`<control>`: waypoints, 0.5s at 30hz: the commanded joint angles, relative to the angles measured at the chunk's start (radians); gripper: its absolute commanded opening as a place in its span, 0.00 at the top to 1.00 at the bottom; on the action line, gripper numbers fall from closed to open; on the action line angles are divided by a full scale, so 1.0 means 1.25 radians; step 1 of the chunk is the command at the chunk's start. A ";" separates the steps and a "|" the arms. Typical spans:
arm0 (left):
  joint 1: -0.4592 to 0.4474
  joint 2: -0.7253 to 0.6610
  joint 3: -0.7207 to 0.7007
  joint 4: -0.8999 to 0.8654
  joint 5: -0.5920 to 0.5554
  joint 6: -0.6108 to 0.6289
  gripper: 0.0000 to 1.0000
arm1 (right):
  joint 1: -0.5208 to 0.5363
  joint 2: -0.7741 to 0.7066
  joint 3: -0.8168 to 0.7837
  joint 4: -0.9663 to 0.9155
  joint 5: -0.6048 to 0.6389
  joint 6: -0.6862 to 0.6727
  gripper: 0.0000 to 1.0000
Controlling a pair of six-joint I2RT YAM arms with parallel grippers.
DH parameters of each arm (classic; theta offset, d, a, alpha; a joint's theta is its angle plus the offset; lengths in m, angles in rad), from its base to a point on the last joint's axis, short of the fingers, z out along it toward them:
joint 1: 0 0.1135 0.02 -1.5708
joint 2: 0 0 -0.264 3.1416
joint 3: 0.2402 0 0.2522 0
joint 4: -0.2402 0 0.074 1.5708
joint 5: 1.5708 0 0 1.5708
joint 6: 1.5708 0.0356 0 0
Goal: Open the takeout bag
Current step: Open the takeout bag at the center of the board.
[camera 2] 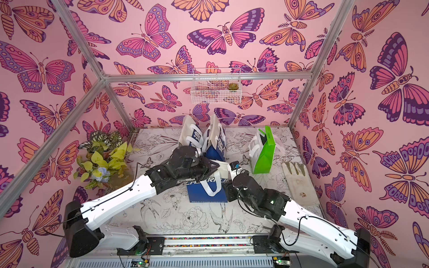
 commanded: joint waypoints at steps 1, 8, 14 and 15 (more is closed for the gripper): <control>0.001 0.008 0.022 0.016 -0.003 0.019 0.85 | -0.005 -0.015 0.007 -0.016 0.023 0.010 0.59; 0.012 -0.008 0.000 0.015 -0.011 0.017 1.00 | 0.062 -0.002 0.074 -0.100 0.195 -0.015 0.40; 0.012 -0.023 0.005 0.025 -0.002 0.016 1.00 | 0.089 0.021 0.096 -0.063 0.240 -0.026 0.32; 0.010 -0.028 0.006 0.026 -0.001 0.017 1.00 | 0.088 0.028 0.095 -0.051 0.243 -0.029 0.31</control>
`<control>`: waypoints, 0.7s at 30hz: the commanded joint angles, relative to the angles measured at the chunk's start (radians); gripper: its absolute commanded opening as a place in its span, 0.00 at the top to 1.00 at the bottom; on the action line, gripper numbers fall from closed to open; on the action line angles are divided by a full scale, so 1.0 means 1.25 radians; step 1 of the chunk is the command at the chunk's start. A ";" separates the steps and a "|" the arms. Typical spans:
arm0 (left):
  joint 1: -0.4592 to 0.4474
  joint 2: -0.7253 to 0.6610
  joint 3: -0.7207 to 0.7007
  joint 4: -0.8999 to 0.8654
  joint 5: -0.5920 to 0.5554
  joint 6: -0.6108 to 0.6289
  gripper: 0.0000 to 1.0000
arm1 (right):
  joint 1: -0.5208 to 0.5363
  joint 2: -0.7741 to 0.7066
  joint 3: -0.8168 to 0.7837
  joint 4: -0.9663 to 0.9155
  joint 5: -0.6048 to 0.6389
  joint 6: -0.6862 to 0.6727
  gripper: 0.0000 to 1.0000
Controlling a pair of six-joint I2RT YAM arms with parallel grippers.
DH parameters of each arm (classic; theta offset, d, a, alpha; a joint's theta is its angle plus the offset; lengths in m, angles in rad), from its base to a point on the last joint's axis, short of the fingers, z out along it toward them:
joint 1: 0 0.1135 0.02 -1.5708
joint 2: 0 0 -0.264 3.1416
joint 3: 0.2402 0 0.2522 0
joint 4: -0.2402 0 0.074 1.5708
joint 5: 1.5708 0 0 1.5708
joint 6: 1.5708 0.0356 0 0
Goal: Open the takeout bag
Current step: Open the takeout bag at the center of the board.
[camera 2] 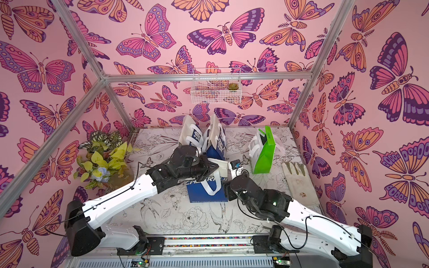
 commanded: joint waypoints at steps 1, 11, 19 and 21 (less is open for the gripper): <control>0.000 -0.035 0.003 0.027 0.002 0.006 1.00 | 0.006 0.024 0.015 0.027 0.058 -0.018 0.30; -0.034 -0.068 -0.010 0.058 0.001 0.000 1.00 | -0.093 0.068 -0.084 0.227 -0.048 0.000 0.78; -0.034 -0.124 -0.011 0.057 -0.008 0.000 1.00 | -0.129 0.038 -0.182 0.255 -0.092 0.032 1.00; -0.035 -0.128 -0.010 0.057 -0.010 -0.005 1.00 | -0.129 0.029 -0.197 0.237 -0.099 0.050 1.00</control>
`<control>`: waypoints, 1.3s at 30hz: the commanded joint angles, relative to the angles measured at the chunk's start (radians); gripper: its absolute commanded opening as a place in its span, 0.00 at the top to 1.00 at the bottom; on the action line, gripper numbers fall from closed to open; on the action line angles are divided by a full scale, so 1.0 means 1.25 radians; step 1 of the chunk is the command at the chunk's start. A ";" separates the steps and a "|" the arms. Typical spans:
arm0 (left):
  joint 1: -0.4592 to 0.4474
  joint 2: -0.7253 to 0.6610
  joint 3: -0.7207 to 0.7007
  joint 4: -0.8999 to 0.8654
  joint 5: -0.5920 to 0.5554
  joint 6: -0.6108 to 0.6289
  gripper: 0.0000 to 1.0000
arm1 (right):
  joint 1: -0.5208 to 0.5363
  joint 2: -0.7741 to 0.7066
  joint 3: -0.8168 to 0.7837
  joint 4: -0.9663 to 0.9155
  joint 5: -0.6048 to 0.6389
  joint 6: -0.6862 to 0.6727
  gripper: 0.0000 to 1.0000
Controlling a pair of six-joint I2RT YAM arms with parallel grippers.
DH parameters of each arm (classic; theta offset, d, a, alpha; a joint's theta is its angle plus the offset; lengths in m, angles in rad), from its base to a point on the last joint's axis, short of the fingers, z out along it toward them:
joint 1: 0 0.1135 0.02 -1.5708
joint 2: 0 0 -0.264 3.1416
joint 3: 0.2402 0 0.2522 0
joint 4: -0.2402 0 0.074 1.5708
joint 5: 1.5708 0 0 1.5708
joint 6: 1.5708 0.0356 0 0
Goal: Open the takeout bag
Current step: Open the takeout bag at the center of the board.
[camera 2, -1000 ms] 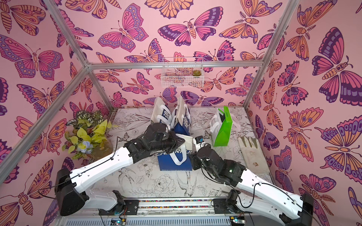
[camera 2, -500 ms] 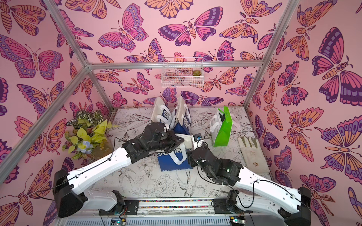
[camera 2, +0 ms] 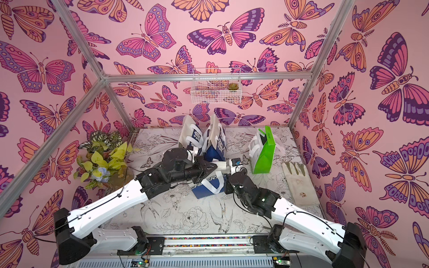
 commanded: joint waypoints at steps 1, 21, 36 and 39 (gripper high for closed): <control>-0.004 -0.031 0.008 0.047 -0.006 -0.002 1.00 | -0.006 -0.019 -0.023 -0.041 -0.032 0.039 1.00; -0.012 0.000 0.036 0.042 0.103 -0.038 1.00 | 0.159 0.040 0.462 -0.578 0.068 -0.250 0.28; -0.016 -0.022 0.027 0.027 0.111 -0.036 1.00 | 0.147 0.208 0.592 -0.547 0.140 -0.384 0.54; -0.014 -0.028 0.024 0.026 0.110 -0.033 1.00 | 0.143 0.206 0.583 -0.543 0.128 -0.383 0.74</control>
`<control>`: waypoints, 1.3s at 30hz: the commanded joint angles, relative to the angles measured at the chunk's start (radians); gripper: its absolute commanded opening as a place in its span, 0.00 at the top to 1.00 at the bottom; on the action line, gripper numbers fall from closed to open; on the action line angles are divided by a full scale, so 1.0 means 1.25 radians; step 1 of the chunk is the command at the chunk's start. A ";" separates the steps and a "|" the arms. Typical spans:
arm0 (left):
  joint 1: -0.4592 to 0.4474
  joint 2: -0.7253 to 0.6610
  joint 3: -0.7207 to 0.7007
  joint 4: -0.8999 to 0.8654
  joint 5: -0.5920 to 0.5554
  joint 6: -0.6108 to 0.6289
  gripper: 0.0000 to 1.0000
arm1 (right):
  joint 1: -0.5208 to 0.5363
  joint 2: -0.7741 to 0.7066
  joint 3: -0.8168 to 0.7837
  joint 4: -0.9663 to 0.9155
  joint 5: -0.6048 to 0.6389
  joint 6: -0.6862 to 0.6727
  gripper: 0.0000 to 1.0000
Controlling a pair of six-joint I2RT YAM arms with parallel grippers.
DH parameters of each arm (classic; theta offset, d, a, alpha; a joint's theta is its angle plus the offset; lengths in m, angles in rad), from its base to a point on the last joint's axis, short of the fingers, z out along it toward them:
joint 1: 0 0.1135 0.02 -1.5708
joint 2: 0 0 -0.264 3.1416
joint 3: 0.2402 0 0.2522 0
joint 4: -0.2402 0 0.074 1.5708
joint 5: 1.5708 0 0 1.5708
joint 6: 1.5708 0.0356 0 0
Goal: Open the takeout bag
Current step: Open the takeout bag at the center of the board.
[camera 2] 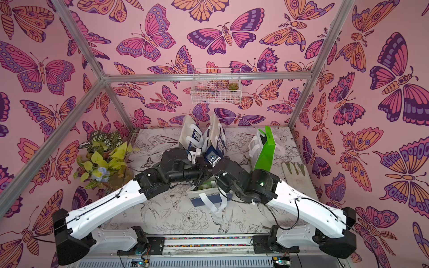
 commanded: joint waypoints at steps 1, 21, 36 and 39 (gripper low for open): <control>-0.005 -0.031 0.013 0.021 0.023 0.010 1.00 | -0.009 -0.005 0.016 0.018 0.002 -0.012 0.80; 0.049 -0.078 0.047 -0.190 -0.005 0.108 0.50 | -0.009 -0.119 -0.004 -0.107 -0.157 0.120 1.00; 0.052 -0.045 0.080 -0.196 0.013 0.117 0.73 | -0.016 -0.016 0.090 -0.182 -0.174 0.105 0.58; 0.056 -0.047 0.075 -0.196 0.014 0.116 0.73 | -0.024 0.008 0.109 -0.185 -0.178 0.094 0.56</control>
